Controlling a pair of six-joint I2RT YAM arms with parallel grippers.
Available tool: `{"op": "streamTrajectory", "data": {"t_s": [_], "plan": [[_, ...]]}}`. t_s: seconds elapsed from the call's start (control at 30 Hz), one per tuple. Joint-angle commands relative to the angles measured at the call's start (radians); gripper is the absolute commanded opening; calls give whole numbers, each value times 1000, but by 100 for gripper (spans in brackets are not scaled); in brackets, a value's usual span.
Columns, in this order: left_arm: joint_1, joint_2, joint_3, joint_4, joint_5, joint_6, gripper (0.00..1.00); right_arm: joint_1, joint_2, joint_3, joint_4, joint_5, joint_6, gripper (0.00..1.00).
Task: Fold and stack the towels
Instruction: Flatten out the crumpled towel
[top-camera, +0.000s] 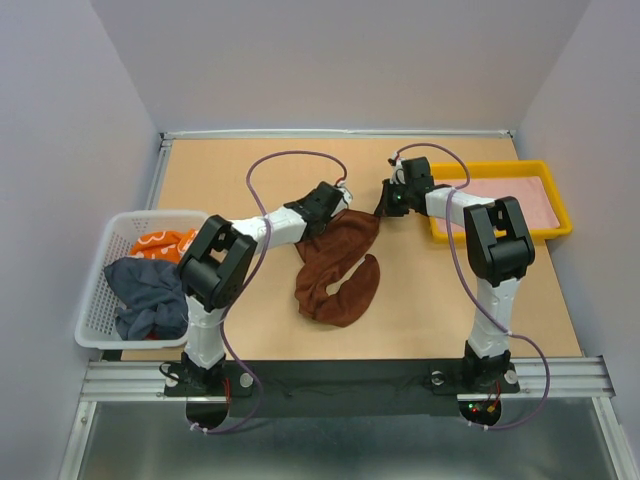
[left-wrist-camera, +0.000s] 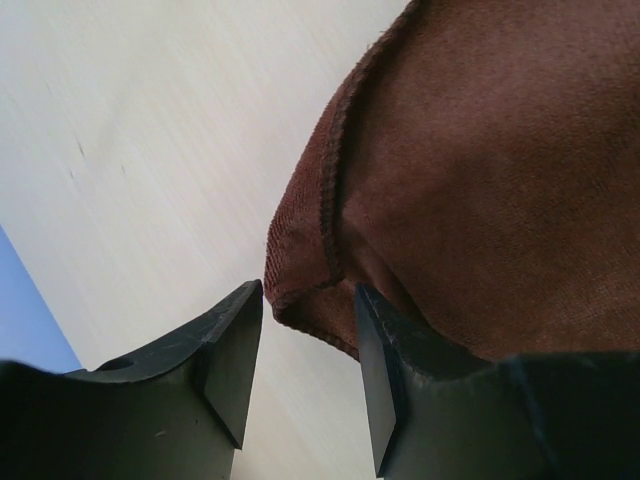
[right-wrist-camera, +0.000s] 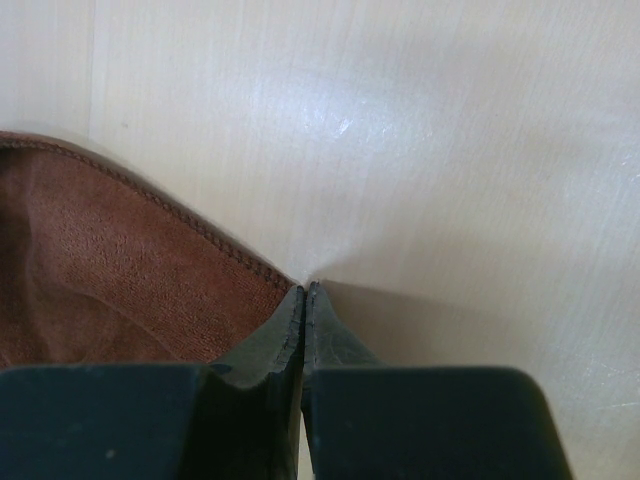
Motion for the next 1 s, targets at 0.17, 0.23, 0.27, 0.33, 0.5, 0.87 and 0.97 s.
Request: {"op": "streamTrajectory", "data": {"t_s": [0.17,0.23,0.27,0.33,0.5,0.87,0.97], "plan": [[-9,11,56,-6,-36,50,52,-5,-14,-19,27,-9,-11,0],[-9,29,64,-6,-44,48,52,-5,-15,-21,27,-9,-9,0],[-9,32,67,-4,-47,50,52,-5,-15,-22,26,-9,-9,1],[-9,42,70,-3,-59,51,51,-5,-15,-24,27,-8,-9,1],[-9,58,80,-3,-66,54,47,-3,-14,-24,26,-9,-8,1],[-2,75,90,13,-122,62,36,-5,-14,-24,27,-5,-8,0],[6,77,98,14,-125,62,28,-5,-15,-25,26,0,-8,1]]}}
